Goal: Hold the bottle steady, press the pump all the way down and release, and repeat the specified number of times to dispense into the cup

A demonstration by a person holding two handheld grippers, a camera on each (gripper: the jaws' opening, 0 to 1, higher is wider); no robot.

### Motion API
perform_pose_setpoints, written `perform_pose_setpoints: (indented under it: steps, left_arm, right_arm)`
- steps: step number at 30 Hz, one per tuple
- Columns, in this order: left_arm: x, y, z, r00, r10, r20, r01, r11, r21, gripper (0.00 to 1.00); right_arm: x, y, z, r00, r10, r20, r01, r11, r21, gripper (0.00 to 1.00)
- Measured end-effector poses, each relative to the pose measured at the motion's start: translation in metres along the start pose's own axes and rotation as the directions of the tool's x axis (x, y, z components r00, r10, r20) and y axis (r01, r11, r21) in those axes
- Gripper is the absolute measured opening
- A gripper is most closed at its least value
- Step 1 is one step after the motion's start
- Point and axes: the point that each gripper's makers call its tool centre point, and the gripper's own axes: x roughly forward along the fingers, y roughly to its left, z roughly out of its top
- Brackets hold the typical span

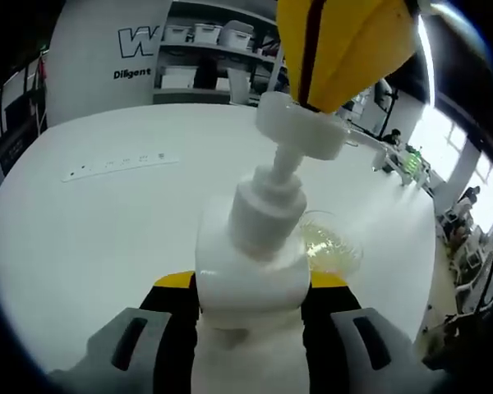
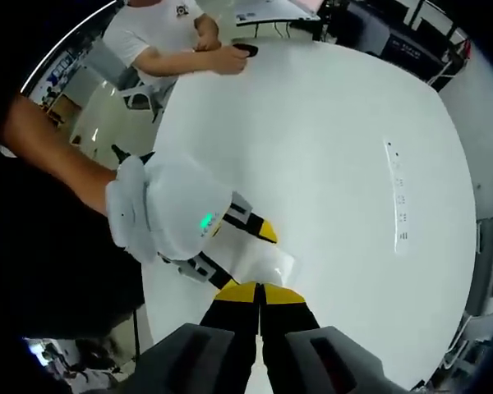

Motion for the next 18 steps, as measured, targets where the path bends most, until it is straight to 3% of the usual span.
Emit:
perform_pose_setpoints:
  steps: [18]
  left_arm:
    - [-0.0004,-0.0006,-0.0003,1.000,0.003,-0.008,-0.003,1.000,-0.006,0.48]
  right_arm:
    - [0.0018,0.0024,0.0015,1.000,0.013,0.019,-0.013,1.000,-0.013,0.00]
